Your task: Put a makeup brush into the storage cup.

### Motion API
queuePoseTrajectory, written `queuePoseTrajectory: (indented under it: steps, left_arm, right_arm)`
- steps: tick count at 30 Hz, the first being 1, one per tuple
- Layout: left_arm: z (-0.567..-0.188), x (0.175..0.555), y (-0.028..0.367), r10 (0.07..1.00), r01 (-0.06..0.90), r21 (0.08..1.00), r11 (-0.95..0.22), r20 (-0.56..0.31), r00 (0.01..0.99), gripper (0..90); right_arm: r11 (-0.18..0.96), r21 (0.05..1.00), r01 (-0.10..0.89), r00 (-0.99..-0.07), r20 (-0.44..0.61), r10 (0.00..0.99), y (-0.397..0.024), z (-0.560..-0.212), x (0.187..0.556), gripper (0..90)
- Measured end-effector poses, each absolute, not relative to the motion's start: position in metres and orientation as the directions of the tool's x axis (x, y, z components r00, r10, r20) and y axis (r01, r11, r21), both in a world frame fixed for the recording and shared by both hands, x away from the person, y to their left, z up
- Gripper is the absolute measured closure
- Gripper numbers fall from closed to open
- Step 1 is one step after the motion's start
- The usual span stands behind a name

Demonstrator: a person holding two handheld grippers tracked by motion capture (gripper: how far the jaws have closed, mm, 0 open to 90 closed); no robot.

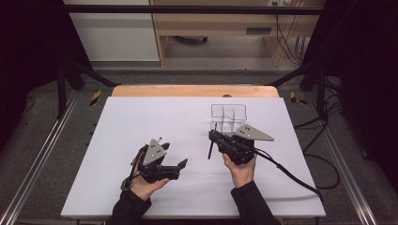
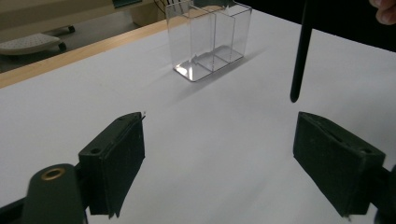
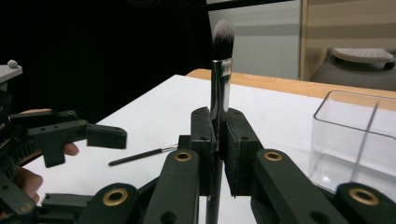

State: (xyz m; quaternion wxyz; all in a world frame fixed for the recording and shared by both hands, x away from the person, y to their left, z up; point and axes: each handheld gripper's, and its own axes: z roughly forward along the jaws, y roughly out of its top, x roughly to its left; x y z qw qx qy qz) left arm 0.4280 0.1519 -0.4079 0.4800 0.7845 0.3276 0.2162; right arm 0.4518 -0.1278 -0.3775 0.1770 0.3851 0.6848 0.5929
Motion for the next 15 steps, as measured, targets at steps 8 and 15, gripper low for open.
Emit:
queuePoseTrajectory:
  steps: [8,15]
  left_arm:
    - [-0.408,0.431,0.17,0.734,0.317,0.892,-0.322,0.023,0.679,11.3]
    - [-0.408,0.433,0.185,0.75,0.329,0.89,-0.316,0.022,0.661,10.4]
  right_arm:
    - [-0.007,0.952,0.307,-0.617,0.204,0.76,-0.14,-0.375,0.453,83.7]
    - [0.009,0.955,0.298,-0.588,0.176,0.789,-0.147,-0.374,0.455,83.7]
